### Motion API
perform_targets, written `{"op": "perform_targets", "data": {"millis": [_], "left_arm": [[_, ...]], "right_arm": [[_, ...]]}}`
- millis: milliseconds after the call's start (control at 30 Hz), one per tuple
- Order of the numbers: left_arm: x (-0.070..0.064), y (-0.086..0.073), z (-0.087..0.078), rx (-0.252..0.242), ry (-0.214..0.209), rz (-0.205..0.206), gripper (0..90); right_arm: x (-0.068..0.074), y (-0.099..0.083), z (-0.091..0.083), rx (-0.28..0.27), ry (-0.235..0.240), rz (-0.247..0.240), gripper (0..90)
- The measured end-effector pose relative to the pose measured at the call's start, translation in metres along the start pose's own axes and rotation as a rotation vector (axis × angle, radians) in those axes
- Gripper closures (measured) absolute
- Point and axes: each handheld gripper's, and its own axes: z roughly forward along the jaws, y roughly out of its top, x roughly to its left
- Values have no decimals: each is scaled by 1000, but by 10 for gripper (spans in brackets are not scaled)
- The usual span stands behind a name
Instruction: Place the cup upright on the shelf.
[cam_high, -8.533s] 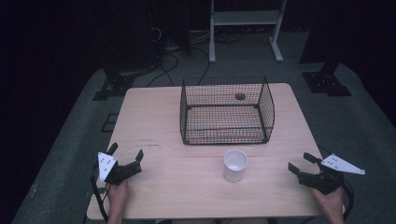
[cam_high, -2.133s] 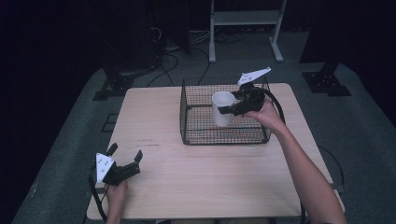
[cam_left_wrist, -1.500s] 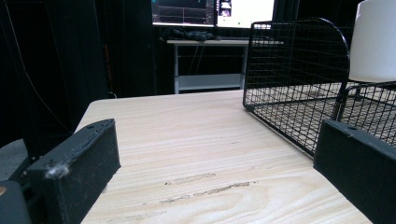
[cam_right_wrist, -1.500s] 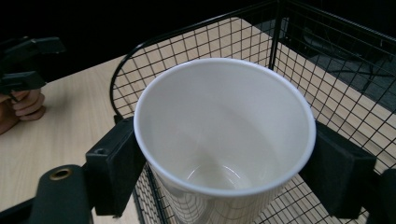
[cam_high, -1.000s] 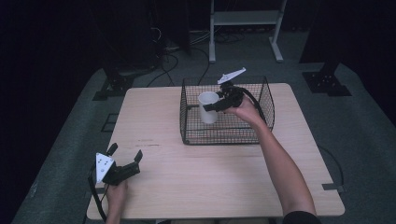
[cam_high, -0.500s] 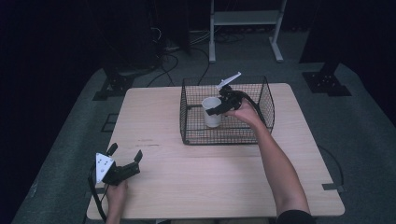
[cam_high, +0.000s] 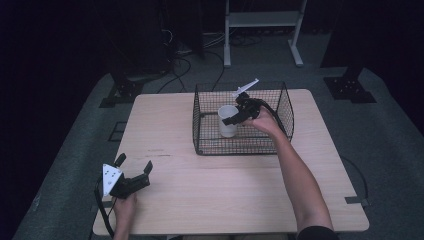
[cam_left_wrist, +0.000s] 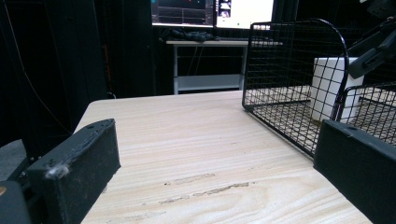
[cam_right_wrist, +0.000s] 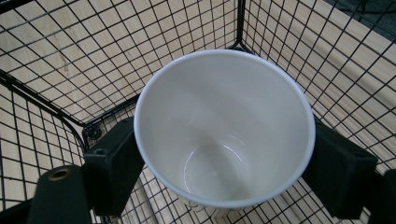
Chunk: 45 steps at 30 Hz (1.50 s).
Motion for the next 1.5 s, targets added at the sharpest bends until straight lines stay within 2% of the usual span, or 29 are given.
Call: {"op": "perform_targets", "data": {"millis": [367, 633, 1233, 1400, 1500], "left_arm": [[0, 0, 0, 1, 1, 0, 0], [0, 0, 0, 0, 2, 0, 0], [0, 0, 1, 1, 1, 0, 0], [0, 0, 1, 1, 1, 1, 0], [0, 0, 0, 1, 1, 0, 0]], "right_arm": [[6, -1, 0, 8, 6, -21, 166], [7, -1, -1, 9, 5, -12, 164], [7, 1, -7, -34, 13, 12, 131], [4, 3, -15, -83, 11, 27, 131], [3, 3, -16, -89, 4, 29, 131]]}}
